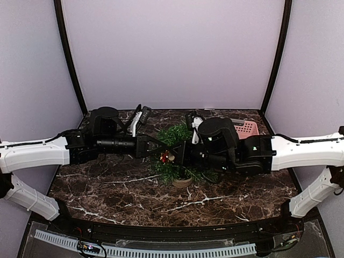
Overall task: Decorate the small christmas tree
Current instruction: Hang the ornament drum on the branch.
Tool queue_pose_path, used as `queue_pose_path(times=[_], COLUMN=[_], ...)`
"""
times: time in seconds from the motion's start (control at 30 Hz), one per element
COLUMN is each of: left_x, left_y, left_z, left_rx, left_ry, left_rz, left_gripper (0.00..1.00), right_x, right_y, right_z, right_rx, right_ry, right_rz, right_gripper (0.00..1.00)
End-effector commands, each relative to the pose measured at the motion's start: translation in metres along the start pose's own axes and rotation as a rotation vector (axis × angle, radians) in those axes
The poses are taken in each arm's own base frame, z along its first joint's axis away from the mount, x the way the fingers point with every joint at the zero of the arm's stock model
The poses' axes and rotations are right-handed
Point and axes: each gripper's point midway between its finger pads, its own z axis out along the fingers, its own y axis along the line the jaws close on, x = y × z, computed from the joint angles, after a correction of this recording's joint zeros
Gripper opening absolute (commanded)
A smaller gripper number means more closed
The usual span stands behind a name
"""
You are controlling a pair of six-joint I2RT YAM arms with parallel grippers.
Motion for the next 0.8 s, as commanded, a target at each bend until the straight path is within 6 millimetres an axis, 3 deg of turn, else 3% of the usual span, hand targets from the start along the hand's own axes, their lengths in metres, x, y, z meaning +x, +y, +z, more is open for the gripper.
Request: queue_pose_path(times=[0.0,0.77], left_x=[-0.018,-0.032], left_y=[-0.009,-0.004], left_z=[-0.003,0.003], left_rx=[0.01,-0.012], left_ry=[-0.05,-0.101], left_rz=[0.018,0.024], left_gripper=[0.0,0.0], right_x=[-0.018,-0.022], right_y=[0.01,0.001], right_z=[0.001,0.001], right_rx=[-0.009,0.048], right_ry=[-0.05,-0.073], right_rz=[0.003,-0.006], right_gripper=[0.0,0.0])
